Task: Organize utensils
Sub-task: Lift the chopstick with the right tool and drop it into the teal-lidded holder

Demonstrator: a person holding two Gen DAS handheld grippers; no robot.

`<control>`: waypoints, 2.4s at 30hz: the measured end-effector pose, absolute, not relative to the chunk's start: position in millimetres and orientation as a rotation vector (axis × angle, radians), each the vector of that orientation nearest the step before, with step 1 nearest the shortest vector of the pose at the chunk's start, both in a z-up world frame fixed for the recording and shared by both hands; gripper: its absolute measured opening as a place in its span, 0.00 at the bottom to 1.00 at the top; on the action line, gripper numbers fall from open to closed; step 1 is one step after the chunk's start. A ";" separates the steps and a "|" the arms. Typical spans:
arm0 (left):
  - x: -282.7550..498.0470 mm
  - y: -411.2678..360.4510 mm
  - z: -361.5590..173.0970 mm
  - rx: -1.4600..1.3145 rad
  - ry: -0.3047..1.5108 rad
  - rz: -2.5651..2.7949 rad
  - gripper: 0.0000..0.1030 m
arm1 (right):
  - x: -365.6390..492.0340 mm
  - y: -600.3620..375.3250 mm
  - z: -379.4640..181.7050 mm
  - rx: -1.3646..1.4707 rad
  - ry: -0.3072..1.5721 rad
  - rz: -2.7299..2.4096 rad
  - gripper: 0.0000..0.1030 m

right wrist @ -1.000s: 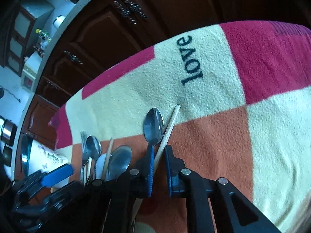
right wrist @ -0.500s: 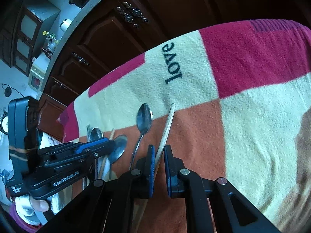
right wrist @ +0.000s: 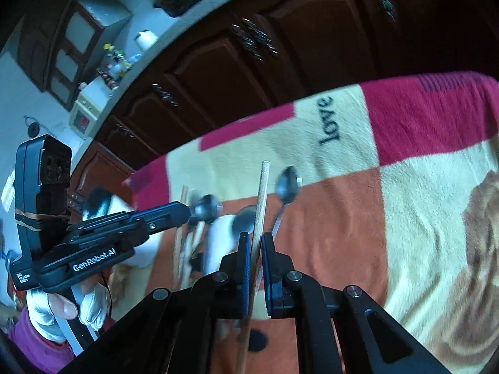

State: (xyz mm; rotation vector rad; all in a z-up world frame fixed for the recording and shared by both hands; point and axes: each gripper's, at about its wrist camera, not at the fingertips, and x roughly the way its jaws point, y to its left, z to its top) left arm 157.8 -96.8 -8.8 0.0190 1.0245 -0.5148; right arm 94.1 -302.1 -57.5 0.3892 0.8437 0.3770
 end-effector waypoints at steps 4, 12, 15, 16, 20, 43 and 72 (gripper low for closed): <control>126.6 -74.1 18.0 -0.018 0.954 -0.519 0.04 | 72.7 -284.3 -37.4 0.353 0.806 0.406 0.05; 69.9 -38.5 60.2 -0.080 0.842 -0.536 0.04 | 43.0 -245.9 0.1 0.260 0.741 0.451 0.05; 56.8 -25.1 73.3 -0.097 0.815 -0.533 0.04 | 36.8 -236.7 12.1 0.247 0.725 0.462 0.05; 52.4 -20.0 78.8 -0.100 0.805 -0.532 0.04 | 35.2 -231.8 17.4 0.235 0.718 0.467 0.05; 44.6 -2.8 94.0 -0.102 0.776 -0.509 0.04 | 32.0 -213.1 39.6 0.193 0.686 0.480 0.05; 137.8 133.7 156.7 -0.158 0.536 -0.160 0.04 | 100.8 -82.9 136.7 0.094 0.488 0.581 0.05; 169.5 144.9 72.4 -0.204 0.674 -0.084 0.08 | 178.6 -57.2 30.5 0.149 0.716 0.601 0.29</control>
